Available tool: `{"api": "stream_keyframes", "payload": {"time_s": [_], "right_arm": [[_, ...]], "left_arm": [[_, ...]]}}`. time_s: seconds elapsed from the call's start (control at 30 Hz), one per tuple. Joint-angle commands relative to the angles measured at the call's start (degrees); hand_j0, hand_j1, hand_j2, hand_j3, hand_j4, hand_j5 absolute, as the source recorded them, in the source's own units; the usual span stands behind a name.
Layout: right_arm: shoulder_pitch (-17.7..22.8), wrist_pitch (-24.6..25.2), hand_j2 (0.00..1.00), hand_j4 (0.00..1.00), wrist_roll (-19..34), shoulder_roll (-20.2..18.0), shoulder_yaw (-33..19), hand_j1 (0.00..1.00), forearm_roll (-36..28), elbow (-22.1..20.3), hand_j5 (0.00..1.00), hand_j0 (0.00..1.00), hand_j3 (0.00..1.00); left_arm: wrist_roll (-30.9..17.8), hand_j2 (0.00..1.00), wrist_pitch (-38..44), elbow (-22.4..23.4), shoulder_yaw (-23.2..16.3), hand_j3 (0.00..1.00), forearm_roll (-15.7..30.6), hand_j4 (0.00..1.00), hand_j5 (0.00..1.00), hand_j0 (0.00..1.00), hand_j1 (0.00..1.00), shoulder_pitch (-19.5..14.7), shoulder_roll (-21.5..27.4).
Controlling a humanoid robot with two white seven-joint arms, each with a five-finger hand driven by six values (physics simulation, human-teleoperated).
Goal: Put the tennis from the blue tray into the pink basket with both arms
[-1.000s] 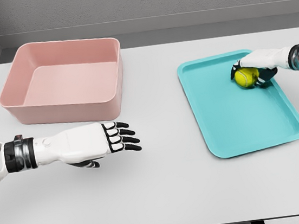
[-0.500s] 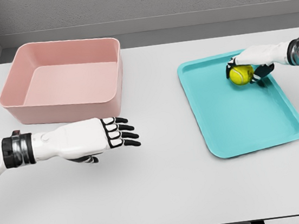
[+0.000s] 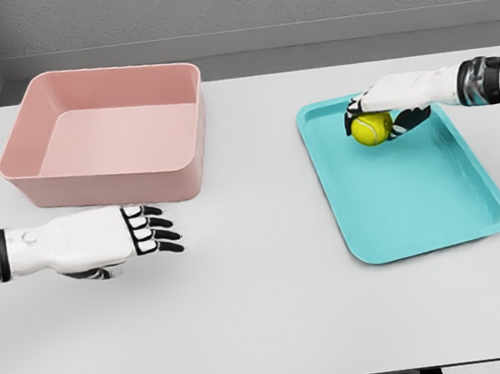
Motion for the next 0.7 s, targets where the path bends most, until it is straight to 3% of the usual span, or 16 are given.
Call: {"api": "stream_keyframes", "payload": {"time_s": [0.0, 0.27, 0.3, 0.37, 0.67], "right_arm": [[0.0, 0.1, 0.5, 0.5, 0.2, -0.1, -0.1, 0.5, -1.0, -3.3, 0.5, 0.5, 0.5], [-0.4, 0.1, 0.5, 0.5, 1.1, -1.4, -0.1, 0.5, -2.2, -10.6, 0.5, 0.5, 0.5], [-0.4, 0.1, 0.5, 0.5, 1.1, -1.4, -0.1, 0.5, -2.3, -11.9, 0.5, 0.5, 0.5], [-0.4, 0.1, 0.5, 0.5, 1.2, -1.3, -0.1, 0.5, -2.4, -13.6, 0.5, 0.5, 0.5], [0.4, 0.1, 0.5, 0.5, 2.2, 1.4, 0.2, 0.5, -2.4, -19.2, 0.5, 0.5, 0.5]], "left_arm": [[-3.0, 1.0, 0.0, 0.0, 0.1, 1.0, -0.4, 1.0, 1.0, 1.0, 1.0, 0.0, 1.4], [0.8, 1.0, 0.0, 0.0, 1.1, 1.0, -0.1, 1.0, 1.0, 1.0, 1.0, 0.1, 1.1], [2.1, 1.0, 0.0, 0.0, 1.2, 1.0, -0.1, 1.0, 1.0, 1.0, 1.0, 0.2, 0.7], [10.1, 1.0, 0.0, 0.0, 1.1, 1.0, -0.1, 1.0, 1.0, 1.0, 1.0, 0.2, 0.7], [10.1, 1.0, 0.0, 0.0, 1.0, 1.0, -0.3, 1.0, 1.0, 1.0, 1.0, 0.4, 1.3]]}}
